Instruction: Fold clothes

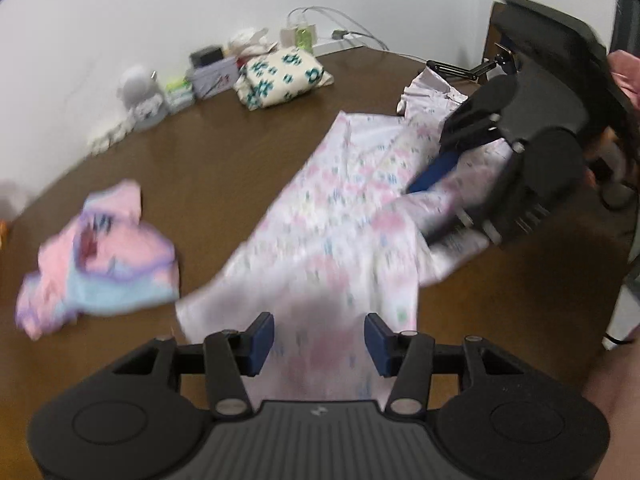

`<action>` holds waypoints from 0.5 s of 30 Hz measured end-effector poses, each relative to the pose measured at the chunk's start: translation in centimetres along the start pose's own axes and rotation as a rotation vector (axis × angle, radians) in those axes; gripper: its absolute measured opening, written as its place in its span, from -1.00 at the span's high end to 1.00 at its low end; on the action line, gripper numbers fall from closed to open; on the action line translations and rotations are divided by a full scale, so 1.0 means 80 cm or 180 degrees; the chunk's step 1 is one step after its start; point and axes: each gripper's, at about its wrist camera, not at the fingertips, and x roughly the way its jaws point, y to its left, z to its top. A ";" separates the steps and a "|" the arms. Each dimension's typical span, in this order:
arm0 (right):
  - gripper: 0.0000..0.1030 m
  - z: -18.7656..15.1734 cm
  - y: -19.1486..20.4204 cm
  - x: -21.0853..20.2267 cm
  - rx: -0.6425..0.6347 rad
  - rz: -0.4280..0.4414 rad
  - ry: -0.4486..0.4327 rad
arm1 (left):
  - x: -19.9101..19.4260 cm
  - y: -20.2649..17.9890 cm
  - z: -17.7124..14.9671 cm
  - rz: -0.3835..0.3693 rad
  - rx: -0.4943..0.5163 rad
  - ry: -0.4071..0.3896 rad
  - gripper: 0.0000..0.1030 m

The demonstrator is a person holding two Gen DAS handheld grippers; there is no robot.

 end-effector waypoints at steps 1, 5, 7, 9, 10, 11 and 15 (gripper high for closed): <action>0.99 0.001 0.004 -0.003 -0.0048 0.0031 -0.0017 | -0.002 -0.001 -0.008 -0.0014 -0.0045 0.0001 0.03; 0.99 -0.006 0.034 -0.038 -0.0270 0.0097 -0.0107 | -0.009 0.001 -0.026 -0.0015 -0.0217 -0.0081 0.03; 0.99 -0.016 0.051 -0.061 -0.0351 0.0179 -0.0121 | -0.014 0.005 -0.032 -0.0069 -0.0341 -0.0160 0.03; 0.99 -0.025 0.069 -0.084 -0.0432 0.0260 -0.0134 | -0.020 0.007 -0.039 -0.0117 -0.0443 -0.0232 0.03; 0.98 -0.033 0.077 -0.085 -0.0410 0.0335 -0.0066 | -0.023 0.008 -0.042 -0.0127 -0.0475 -0.0264 0.03; 0.95 -0.043 0.084 -0.083 -0.0366 0.0422 0.0030 | -0.027 0.008 -0.043 -0.0121 -0.0488 -0.0292 0.03; 0.13 -0.071 0.095 -0.079 -0.0149 0.0518 0.0215 | -0.040 0.006 -0.045 -0.0065 -0.0536 -0.0387 -0.06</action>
